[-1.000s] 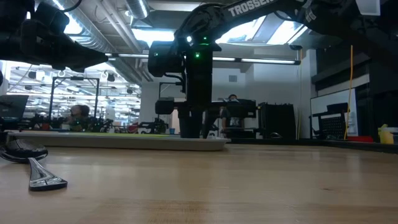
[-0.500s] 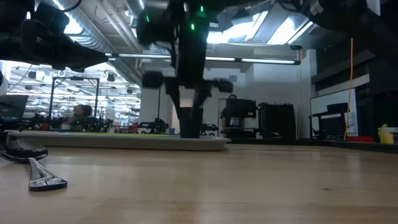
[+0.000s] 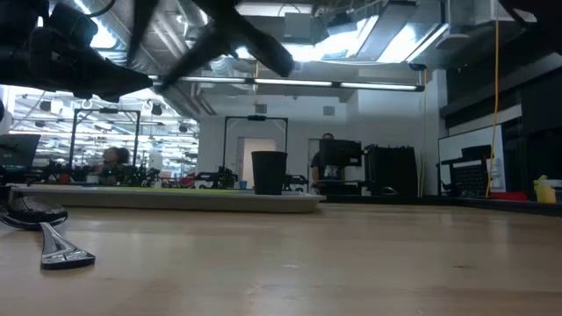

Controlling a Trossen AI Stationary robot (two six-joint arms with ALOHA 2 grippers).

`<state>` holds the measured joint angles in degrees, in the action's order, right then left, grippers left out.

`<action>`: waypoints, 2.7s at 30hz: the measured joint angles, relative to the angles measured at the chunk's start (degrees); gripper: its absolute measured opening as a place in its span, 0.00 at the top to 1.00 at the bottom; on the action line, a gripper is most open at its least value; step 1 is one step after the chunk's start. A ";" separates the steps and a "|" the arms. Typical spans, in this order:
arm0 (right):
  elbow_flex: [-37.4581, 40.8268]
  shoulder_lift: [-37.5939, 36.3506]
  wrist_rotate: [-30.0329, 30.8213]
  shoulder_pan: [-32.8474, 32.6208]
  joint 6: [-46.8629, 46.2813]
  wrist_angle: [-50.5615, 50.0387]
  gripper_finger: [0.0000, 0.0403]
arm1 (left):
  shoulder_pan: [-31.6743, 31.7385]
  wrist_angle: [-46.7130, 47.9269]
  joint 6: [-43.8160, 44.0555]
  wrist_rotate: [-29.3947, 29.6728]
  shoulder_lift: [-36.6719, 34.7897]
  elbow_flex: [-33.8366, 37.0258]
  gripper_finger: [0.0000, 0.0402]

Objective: Pick and place plate/cup/fork/spoon on tray
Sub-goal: Put the black spoon on the blue serving tray to the left of the orange fork

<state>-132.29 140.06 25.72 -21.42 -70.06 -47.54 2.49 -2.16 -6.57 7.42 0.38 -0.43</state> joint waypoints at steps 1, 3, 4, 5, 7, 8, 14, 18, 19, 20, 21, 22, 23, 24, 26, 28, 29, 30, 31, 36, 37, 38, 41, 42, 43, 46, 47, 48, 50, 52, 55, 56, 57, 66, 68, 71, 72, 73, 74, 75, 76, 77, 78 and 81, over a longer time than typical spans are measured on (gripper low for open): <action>0.00 0.40 -0.13 -0.55 1.54 2.30 0.69 | -0.01 -0.01 0.00 0.00 -0.02 0.00 0.81; 0.02 1.37 -0.24 -1.51 4.92 6.34 0.70 | -0.01 0.01 0.00 0.00 -0.01 0.01 0.81; 0.04 1.95 -0.28 -1.83 6.57 8.99 0.71 | 0.01 0.00 0.00 -0.01 -0.02 0.00 0.81; 0.04 2.39 -0.27 -2.12 8.04 11.13 0.72 | 0.00 0.01 0.00 -0.01 -0.01 0.00 0.81; 0.04 3.17 -0.01 -2.60 9.80 12.59 0.73 | -0.01 0.01 0.00 -0.02 -0.02 0.00 0.81; 0.04 3.65 -0.09 -2.71 10.01 13.44 0.74 | 0.01 0.01 -0.02 -0.02 -0.02 0.00 0.81; 0.07 6.83 -3.72 -2.88 9.15 18.58 0.76 | 0.01 0.01 0.00 0.00 0.00 0.02 0.81; 0.22 8.20 -5.42 -2.74 9.89 21.04 0.76 | -0.01 0.01 0.00 0.00 0.00 0.02 0.81; 0.22 8.20 -5.65 -2.74 10.52 21.80 0.76 | 0.00 0.00 0.00 -0.02 -0.02 0.01 0.81; 0.17 8.13 -5.73 -2.62 11.44 23.06 0.76 | 0.00 0.01 0.00 -0.01 0.00 0.01 0.81; -0.07 8.04 -5.77 -2.50 12.59 24.02 0.76 | 0.01 0.00 0.00 -0.01 -0.02 0.02 0.81; -0.98 8.03 -5.91 -2.35 13.97 23.80 0.76 | 0.00 0.01 0.00 -0.01 -0.01 0.02 0.81; -2.13 8.08 -6.05 -2.11 15.36 23.27 0.76 | 0.01 0.01 0.00 0.00 -0.01 0.01 0.81; -2.63 8.09 -6.05 -1.86 16.49 23.75 0.76 | -0.01 0.01 0.00 -0.02 0.00 0.00 0.81; -2.78 8.03 -6.14 -1.24 17.74 25.69 0.76 | 0.00 0.01 0.00 -0.01 -0.01 0.01 0.81; -2.72 8.16 -6.49 -0.69 18.78 24.60 0.76 | 0.00 0.00 0.00 0.00 -0.02 0.01 0.81; -2.57 8.38 -7.25 -0.38 18.92 24.47 0.76 | 0.01 0.01 -0.02 -0.01 -0.01 0.01 0.81; -2.56 8.73 -8.11 -0.06 18.83 24.57 0.76 | 0.00 0.00 0.00 -0.02 0.00 0.01 0.81; -2.56 8.92 -9.11 0.30 18.38 24.81 0.76 | 0.00 -0.01 0.00 -0.01 -0.02 0.00 0.81; -2.65 9.01 -12.14 1.82 19.72 24.95 0.76 | 0.01 -0.01 0.00 -0.02 -0.02 0.02 0.81; -2.67 9.01 -12.34 2.10 20.77 25.13 0.76 | -0.01 0.00 -0.01 -0.02 -0.01 0.00 0.81; -2.67 9.01 -12.77 2.42 21.28 25.77 0.76 | 0.00 0.00 0.00 -0.02 0.00 0.00 0.81; -2.69 9.01 -14.88 3.54 22.33 26.30 0.76 | -0.01 0.01 0.00 -0.02 -0.02 0.00 0.81; -2.69 9.01 -15.53 3.91 22.40 26.17 0.76 | 0.01 -0.01 0.00 -0.02 0.00 0.00 0.81; -2.69 9.01 -15.99 4.26 22.52 25.99 0.76 | -0.01 -0.01 0.00 -0.02 0.00 0.00 0.81; -2.69 9.01 -17.21 5.05 23.98 26.36 0.76 | 0.00 0.00 0.00 -0.02 -0.01 0.01 0.81; -2.69 9.01 -17.76 5.22 24.37 26.63 0.76 | 0.01 0.01 0.00 -0.02 -0.02 0.02 0.81; -2.69 9.01 -18.25 5.28 24.80 26.60 0.76 | -0.01 -0.01 0.00 -0.02 -0.01 0.00 0.81; -2.69 9.01 -19.04 5.21 25.35 25.53 0.76 | -0.01 0.01 0.00 -0.02 -0.02 0.00 0.81; -2.69 9.01 -19.52 5.04 25.73 22.72 0.76 | 0.00 0.01 0.00 -0.01 -0.01 0.01 0.81; -2.69 9.01 -19.50 4.47 28.91 17.46 0.76 | -0.01 -0.01 0.00 -0.02 0.00 0.02 0.81; -2.69 9.01 -19.41 4.20 30.71 16.25 0.76 | -0.01 0.00 0.00 -0.01 -0.02 0.02 0.81; -2.69 9.12 -19.37 3.88 32.44 15.61 0.76 | -0.01 0.00 0.00 0.00 -0.01 0.02 0.81; -1.43 10.18 -19.37 1.87 42.34 17.57 0.76 | 0.01 0.01 0.00 -0.02 0.00 0.00 0.81; -1.46 11.06 -19.39 1.85 42.25 17.81 0.76 | -0.01 -0.01 0.00 0.00 -0.02 0.01 0.81; -1.36 13.39 -20.16 1.85 42.13 20.10 0.76 | 0.00 -0.01 0.00 0.00 -0.01 0.01 0.81; -1.31 13.95 -20.50 1.85 42.13 21.05 0.76 | -0.01 0.01 0.00 0.00 -0.02 0.02 0.81; -1.29 14.23 -20.52 1.85 42.11 21.71 0.76 | 0.01 0.05 -0.02 0.00 -0.02 0.02 0.81; -1.30 14.35 -20.78 1.85 42.06 22.47 0.76 | -0.01 0.01 0.00 -0.02 0.00 0.00 0.81; -1.44 14.45 -20.87 1.89 41.81 23.28 0.76 | 0.01 -0.01 0.00 0.00 -0.02 0.00 0.81; -1.44 14.48 -20.87 2.00 41.78 22.67 0.76 | -0.01 0.01 0.00 0.00 -0.02 0.00 0.81; -1.42 14.59 -20.80 2.06 41.79 22.39 0.76 | -0.01 0.00 -0.02 -0.01 0.00 0.01 0.81; -1.40 14.67 -20.45 2.13 41.74 22.23 0.76 | 0.00 0.01 0.00 -0.01 -0.02 0.01 0.81; -1.60 14.65 -17.39 2.13 39.62 20.01 0.76 | -0.01 0.01 0.00 -0.02 -0.01 0.00 0.81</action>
<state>-133.89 154.71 8.33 -19.29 -30.43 -27.54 2.49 -2.15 -6.57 7.41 0.38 -0.43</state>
